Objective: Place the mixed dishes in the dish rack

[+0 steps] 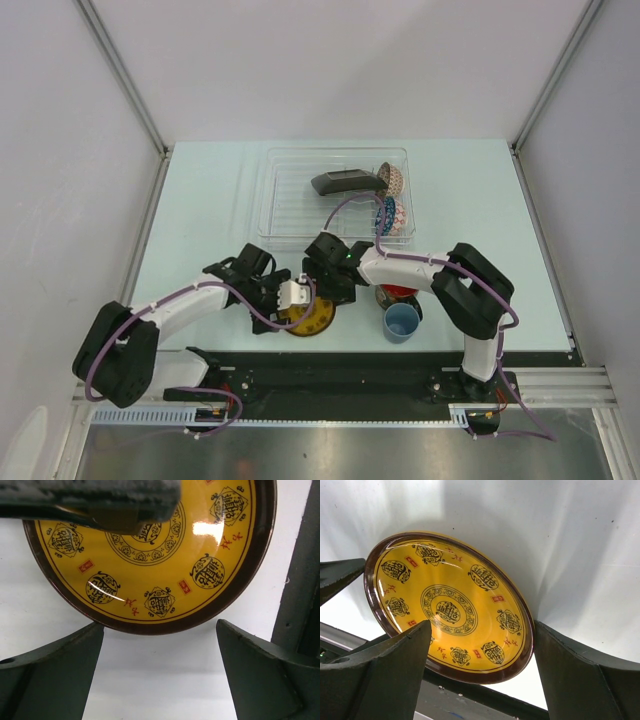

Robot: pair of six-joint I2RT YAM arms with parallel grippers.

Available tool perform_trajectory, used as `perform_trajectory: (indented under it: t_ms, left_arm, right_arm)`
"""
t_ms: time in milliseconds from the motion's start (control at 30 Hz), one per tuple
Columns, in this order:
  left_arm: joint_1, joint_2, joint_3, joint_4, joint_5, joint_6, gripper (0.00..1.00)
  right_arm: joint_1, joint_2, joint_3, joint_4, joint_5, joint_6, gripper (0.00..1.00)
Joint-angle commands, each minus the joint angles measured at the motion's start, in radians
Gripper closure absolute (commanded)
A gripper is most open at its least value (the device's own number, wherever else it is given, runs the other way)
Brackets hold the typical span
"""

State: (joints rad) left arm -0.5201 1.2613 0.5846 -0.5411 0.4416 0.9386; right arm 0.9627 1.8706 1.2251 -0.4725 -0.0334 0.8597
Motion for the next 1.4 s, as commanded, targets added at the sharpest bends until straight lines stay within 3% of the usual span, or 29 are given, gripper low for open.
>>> perform_trajectory:
  t_ms: [0, 200, 433, 600, 767, 1000, 1367]
  left_arm:
    - [-0.031, 0.013, -0.003, 0.072, 0.008, -0.052, 0.00]
    - [-0.081, 0.026, 0.012, 0.104, 0.009, -0.115, 0.00]
    - [-0.101, 0.020, 0.021, 0.121, -0.001, -0.162, 0.00]
    - [-0.103, 0.012, 0.020, 0.124, 0.003, -0.175, 0.00]
    - [-0.103, 0.003, 0.011, 0.128, -0.001, -0.185, 0.00]
    - [-0.103, -0.020, 0.001, 0.124, -0.007, -0.201, 0.00]
    - [-0.101, -0.054, 0.026, 0.107, -0.014, -0.253, 0.00]
  right_arm:
    - [0.008, 0.032, 0.014, 0.035, -0.028, -0.001, 0.16]
    - [0.002, -0.010, 0.016, 0.057, -0.062, -0.013, 0.18]
    - [-0.050, -0.070, 0.016, 0.133, -0.285, -0.024, 0.20]
    - [-0.055, -0.102, 0.014, 0.167, -0.359, -0.019, 0.22]
    - [-0.050, -0.128, 0.014, 0.195, -0.375, -0.007, 0.24]
    - [-0.064, -0.183, 0.002, 0.261, -0.398, 0.039, 0.35]
    - [-0.056, -0.218, -0.032, 0.305, -0.388, 0.071, 0.38]
